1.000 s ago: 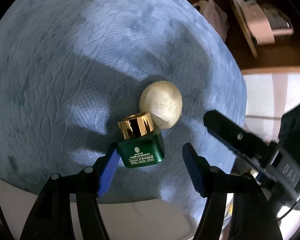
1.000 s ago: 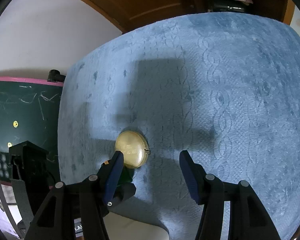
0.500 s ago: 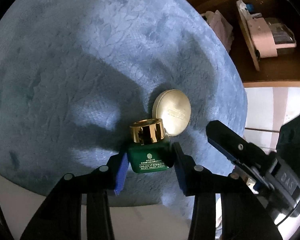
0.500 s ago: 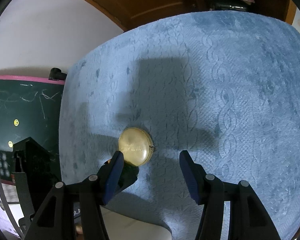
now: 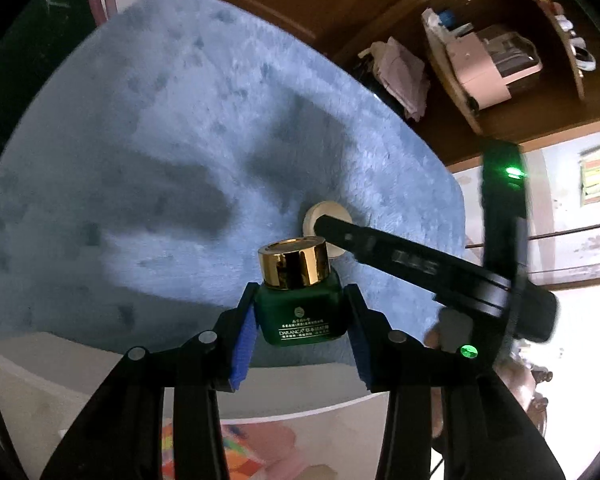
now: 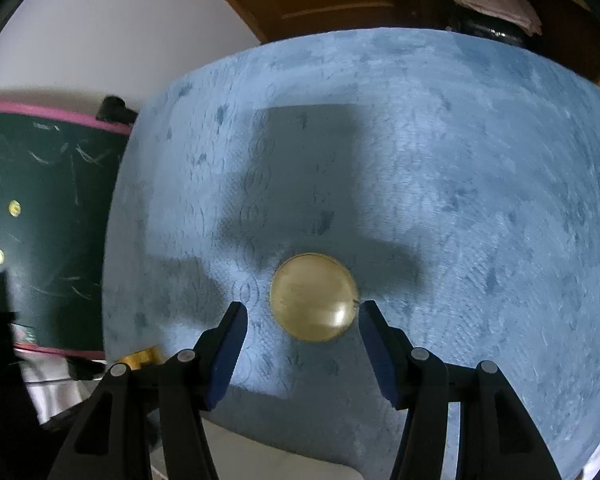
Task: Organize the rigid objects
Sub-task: 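Lift the green jar with the left tool while the right tool grasps the gold compact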
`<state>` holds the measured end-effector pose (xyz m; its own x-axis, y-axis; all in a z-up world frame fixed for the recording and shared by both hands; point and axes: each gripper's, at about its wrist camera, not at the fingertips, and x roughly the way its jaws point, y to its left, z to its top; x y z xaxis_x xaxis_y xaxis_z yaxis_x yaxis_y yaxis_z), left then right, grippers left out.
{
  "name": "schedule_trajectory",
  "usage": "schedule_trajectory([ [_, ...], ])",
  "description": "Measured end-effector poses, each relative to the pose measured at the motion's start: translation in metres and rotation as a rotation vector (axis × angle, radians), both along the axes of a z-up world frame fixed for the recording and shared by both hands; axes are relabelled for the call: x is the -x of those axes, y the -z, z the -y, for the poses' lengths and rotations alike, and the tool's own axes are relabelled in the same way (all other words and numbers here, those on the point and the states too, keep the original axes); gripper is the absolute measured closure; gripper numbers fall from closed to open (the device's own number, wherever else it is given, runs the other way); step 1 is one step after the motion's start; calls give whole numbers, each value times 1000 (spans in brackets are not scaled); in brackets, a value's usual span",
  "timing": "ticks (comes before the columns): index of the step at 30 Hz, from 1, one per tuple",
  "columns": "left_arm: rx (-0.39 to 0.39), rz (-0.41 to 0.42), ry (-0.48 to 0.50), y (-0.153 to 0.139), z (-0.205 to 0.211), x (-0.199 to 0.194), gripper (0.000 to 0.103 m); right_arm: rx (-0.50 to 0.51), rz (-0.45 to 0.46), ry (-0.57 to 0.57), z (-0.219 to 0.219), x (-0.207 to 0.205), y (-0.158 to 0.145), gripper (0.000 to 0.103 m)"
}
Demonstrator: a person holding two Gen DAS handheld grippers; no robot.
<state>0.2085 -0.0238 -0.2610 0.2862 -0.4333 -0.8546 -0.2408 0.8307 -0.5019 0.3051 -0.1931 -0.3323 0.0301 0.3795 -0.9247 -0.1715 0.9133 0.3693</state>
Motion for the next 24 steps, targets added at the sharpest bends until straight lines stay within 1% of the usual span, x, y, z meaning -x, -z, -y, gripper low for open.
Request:
schedule_trajectory([
  [5,-13,25,-5,-11,-11,12,59,123,29,-36,-20,3,5,44],
  [8,-26,41,-4,-14,-16,16,59,188,27,-50,-28,2,10,43],
  [12,-45,51,-3,-18,-24,21,59,299,32,-77,-37,1,20,43],
  [14,-56,56,-1,-19,-26,24,59,320,19,-66,-37,-1,26,44],
  [17,-82,57,8,-22,-31,30,59,335,33,-45,-34,-1,25,58],
  [19,-103,61,16,-24,-35,35,59,343,43,-48,-33,1,22,79],
  [20,-109,62,19,-25,-36,36,59,340,45,-47,-33,1,21,80],
  [22,-123,63,26,-29,-39,41,59,343,58,-46,-31,5,18,85],
  [24,-139,68,36,-33,-42,47,59,341,78,-37,-24,13,10,86],
])
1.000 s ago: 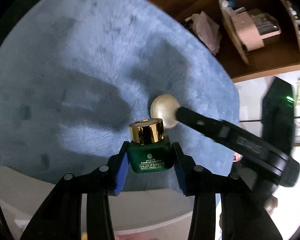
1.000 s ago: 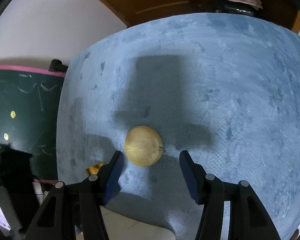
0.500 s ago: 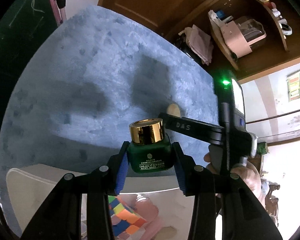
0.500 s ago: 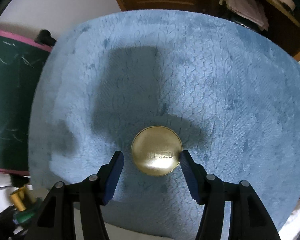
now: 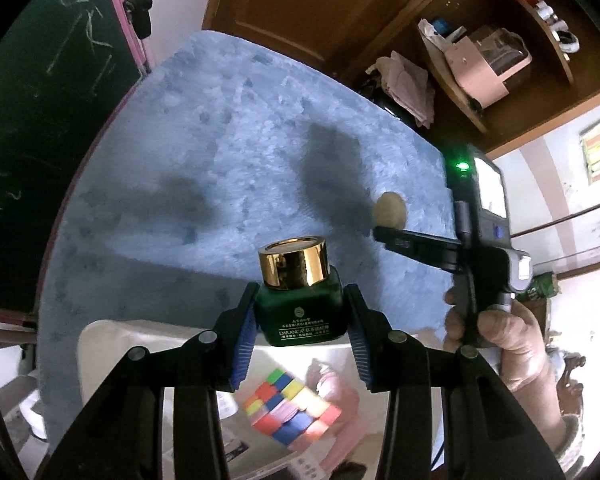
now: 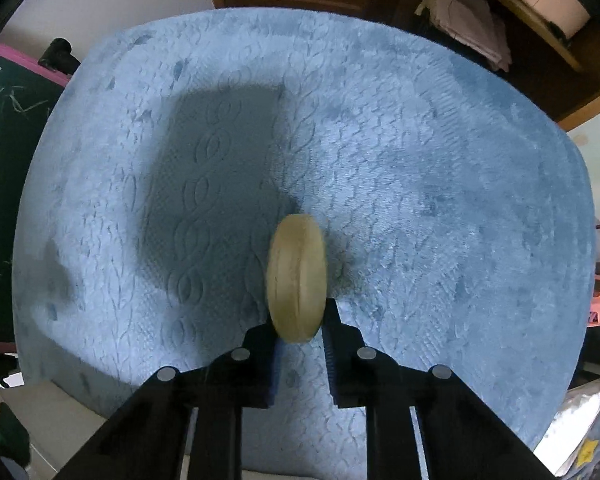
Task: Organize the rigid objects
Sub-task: 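Lift the green jar with the left tool while the right tool grasps the gold compact, then carry the green jar in the left tool while the right tool carries the compact to the tray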
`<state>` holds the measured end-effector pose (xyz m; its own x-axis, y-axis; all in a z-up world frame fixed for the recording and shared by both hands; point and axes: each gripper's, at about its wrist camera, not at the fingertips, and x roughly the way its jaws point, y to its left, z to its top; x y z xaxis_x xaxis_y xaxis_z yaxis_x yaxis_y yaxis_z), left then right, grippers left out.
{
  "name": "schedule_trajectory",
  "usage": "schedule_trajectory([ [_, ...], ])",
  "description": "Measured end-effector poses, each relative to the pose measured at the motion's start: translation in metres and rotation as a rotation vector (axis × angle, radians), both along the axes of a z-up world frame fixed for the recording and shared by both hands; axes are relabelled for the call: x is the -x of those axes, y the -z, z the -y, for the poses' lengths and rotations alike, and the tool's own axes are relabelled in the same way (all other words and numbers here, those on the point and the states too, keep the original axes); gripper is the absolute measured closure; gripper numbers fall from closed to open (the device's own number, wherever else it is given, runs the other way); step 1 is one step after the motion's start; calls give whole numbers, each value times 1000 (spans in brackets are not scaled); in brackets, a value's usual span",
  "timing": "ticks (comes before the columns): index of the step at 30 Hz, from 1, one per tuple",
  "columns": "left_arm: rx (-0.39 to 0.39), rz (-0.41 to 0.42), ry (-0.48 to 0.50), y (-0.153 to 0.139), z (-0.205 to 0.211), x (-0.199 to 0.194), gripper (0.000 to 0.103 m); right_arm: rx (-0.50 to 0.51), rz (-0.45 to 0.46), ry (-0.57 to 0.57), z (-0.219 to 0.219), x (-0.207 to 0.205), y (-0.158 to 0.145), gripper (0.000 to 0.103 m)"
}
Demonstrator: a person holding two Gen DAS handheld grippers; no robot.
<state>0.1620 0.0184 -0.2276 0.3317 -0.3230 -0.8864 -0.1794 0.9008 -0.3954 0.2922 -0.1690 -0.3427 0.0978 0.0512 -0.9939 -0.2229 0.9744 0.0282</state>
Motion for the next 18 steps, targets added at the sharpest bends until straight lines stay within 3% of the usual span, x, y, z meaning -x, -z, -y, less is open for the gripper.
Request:
schedule_trajectory([
  [5,-46,22,27,-15,-9,16,59,-21,79,16,7,26,-33,86],
  [13,-100,39,119,-31,-15,45,59,-78,214,39,20,82,-113,86],
  [18,-142,46,202,-37,-11,66,59,-112,277,48,32,136,-154,86],
])
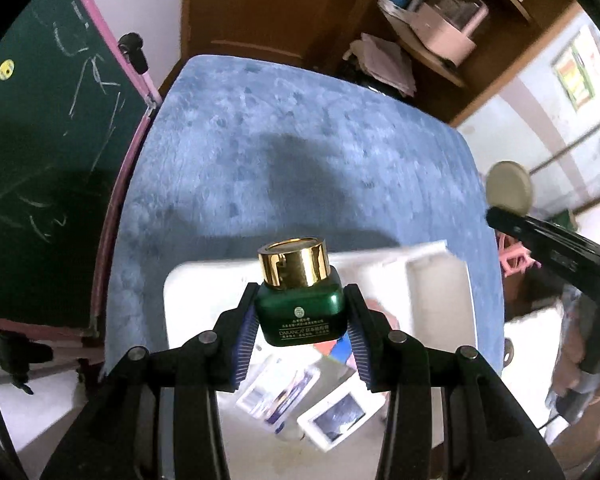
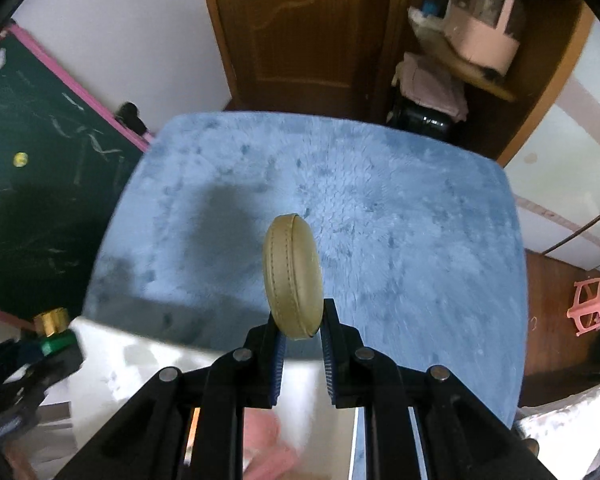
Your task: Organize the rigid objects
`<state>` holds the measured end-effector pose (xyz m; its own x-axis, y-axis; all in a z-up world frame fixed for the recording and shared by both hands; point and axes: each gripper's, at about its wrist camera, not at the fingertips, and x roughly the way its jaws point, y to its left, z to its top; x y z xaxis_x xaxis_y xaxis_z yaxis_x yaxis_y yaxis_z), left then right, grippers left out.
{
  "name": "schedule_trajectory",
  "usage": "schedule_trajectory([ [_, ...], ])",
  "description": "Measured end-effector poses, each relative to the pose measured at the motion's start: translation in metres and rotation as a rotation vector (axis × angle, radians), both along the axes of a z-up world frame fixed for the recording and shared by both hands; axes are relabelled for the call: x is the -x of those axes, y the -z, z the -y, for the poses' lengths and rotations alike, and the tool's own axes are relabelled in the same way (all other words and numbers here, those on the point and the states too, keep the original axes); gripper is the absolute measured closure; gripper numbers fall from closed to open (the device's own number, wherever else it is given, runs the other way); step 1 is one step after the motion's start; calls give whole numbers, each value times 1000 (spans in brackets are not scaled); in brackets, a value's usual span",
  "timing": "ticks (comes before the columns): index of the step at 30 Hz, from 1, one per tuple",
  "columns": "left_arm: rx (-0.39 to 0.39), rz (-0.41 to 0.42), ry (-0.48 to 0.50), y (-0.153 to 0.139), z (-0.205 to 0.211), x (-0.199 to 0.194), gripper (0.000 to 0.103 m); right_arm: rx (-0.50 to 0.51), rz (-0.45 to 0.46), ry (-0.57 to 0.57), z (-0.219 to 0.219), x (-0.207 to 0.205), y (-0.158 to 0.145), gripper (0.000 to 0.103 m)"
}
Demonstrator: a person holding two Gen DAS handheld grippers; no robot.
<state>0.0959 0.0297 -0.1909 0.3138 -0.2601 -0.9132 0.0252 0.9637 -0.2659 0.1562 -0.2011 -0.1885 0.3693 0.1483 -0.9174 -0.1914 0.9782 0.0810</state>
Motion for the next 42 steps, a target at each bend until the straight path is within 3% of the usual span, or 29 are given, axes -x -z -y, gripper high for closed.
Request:
schedule_trajectory([
  [6,-57,-35,108,9,11,25,59,-27,-41,18,9,63,5,86],
  [13,-138,-152,258,41,24,55,59,-18,-213,62,2,122,76,86],
  [16,-168,-180,300,51,25,66,59,2,-275,82,-2,135,99,86],
  [22,-202,-160,351,57,34,78,58,32,-277,113,-6,142,112,86],
  [27,-232,-143,369,63,42,83,58,25,-255,138,-5,146,104,84],
  [31,-219,-116,382,58,45,88,57,21,-216,152,-5,154,87,69],
  [33,-217,-103,384,55,46,89,54,14,-189,155,-4,161,76,65],
  [38,-187,-21,374,31,49,92,30,-18,-116,175,-5,181,45,64],
  [42,-162,22,356,11,51,93,28,-36,-59,207,-2,194,20,64],
])
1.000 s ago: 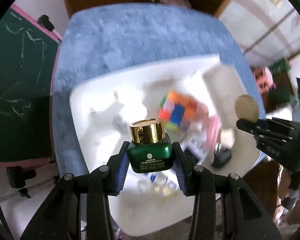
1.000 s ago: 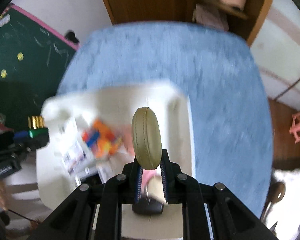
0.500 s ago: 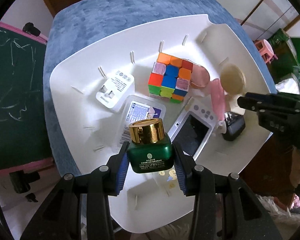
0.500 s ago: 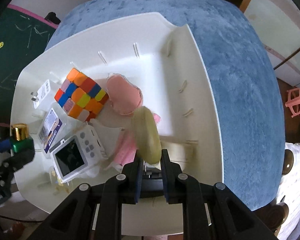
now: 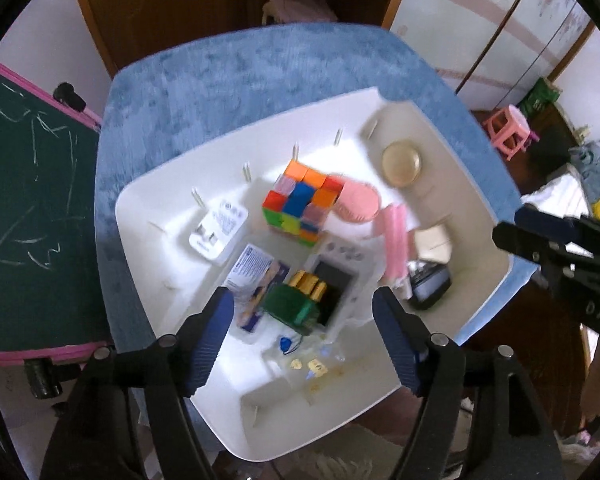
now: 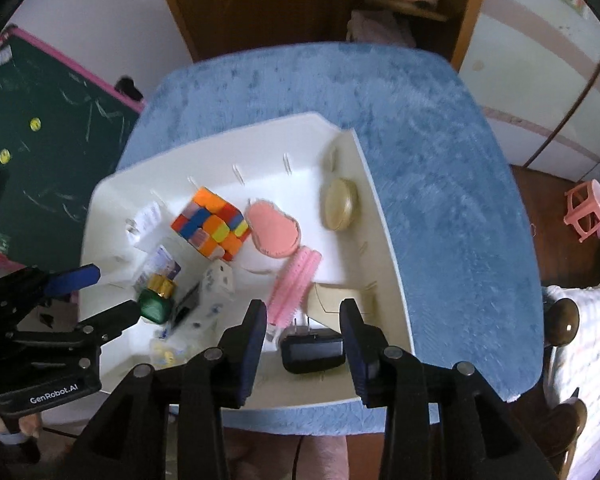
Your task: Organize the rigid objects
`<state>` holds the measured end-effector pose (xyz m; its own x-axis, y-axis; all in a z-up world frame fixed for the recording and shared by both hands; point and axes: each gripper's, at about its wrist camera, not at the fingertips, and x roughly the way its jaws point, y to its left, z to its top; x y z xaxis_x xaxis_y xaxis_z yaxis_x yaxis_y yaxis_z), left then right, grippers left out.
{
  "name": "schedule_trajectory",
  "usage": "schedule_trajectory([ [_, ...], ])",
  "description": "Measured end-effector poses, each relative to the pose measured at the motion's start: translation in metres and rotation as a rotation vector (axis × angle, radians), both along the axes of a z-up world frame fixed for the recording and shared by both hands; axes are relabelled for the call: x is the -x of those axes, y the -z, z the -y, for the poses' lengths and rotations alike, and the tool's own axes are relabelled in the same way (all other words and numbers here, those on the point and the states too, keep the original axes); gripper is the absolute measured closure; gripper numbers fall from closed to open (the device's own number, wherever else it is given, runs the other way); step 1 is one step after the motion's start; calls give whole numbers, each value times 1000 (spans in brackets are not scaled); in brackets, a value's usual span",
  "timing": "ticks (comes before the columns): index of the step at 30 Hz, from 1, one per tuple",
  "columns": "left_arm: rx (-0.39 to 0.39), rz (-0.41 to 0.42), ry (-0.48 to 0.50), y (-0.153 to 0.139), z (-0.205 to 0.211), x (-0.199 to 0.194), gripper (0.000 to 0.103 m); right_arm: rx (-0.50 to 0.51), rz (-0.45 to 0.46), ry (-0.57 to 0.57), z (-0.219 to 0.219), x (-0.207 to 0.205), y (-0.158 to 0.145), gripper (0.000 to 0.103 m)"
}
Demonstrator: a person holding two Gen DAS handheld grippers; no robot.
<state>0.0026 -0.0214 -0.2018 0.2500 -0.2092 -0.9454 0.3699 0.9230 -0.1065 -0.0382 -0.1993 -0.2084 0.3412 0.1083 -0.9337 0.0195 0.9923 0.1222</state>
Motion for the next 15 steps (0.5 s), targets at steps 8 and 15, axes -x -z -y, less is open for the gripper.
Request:
schedule_trajectory([
  [8,9,120,-54,-49,9,6,28,-11,123,34,18,21,-50,58],
  [15,53,163,-178,-84,20,9,28,7,231,57,46,21,-94,43],
])
